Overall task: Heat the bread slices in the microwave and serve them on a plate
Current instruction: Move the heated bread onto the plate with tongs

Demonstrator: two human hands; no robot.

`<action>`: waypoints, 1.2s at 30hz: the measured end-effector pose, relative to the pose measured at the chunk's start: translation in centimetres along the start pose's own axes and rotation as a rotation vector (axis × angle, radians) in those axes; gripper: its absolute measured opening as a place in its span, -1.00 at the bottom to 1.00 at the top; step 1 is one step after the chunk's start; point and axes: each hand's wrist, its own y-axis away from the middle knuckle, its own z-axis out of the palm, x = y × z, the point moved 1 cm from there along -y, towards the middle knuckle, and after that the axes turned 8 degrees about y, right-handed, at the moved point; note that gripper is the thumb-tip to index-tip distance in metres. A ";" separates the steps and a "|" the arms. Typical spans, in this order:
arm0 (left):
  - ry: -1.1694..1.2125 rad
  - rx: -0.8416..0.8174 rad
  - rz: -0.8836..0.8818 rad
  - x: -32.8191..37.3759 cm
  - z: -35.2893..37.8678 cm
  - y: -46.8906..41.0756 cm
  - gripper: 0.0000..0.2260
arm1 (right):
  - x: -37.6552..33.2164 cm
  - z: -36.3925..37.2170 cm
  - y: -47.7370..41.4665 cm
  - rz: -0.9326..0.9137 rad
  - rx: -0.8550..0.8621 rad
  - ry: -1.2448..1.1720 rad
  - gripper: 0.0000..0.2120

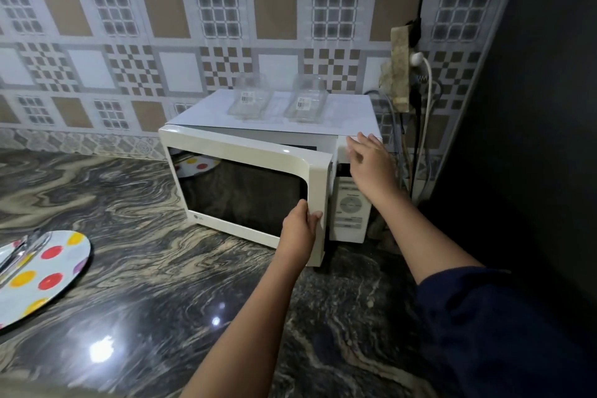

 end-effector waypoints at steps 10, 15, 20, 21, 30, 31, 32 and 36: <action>0.015 -0.119 0.024 -0.4 -3.0 3.1 -0.79 | -4.1 0.6 6.9 0.106 -0.052 -0.627 -0.71; 0.082 -0.267 0.067 -1.8 -6.6 5.2 -0.79 | -8.1 0.9 10.0 0.030 0.058 -0.475 -0.79; 0.165 -0.423 0.096 -3.5 -12.0 8.2 -0.81 | -12.2 2.0 14.3 0.039 0.173 -0.406 -0.84; 0.144 -0.447 0.109 -3.9 -13.1 8.6 -0.82 | -13.3 2.5 15.4 0.053 0.198 -0.434 -0.87; 0.169 -0.394 0.192 -7.8 -22.9 14.0 -0.87 | -23.5 5.8 21.8 0.037 0.338 -0.319 -0.65; 0.176 -0.387 0.192 -8.5 -24.1 14.5 -0.90 | -24.5 6.1 22.1 0.015 0.327 -0.301 -0.63; 0.174 -0.373 0.206 -9.2 -25.2 15.0 -0.91 | -25.6 6.4 22.3 -0.009 0.309 -0.292 -0.63; 0.234 -0.270 0.205 -11.8 -29.0 17.2 -0.90 | -29.3 7.8 22.8 -0.157 0.213 -0.248 -0.65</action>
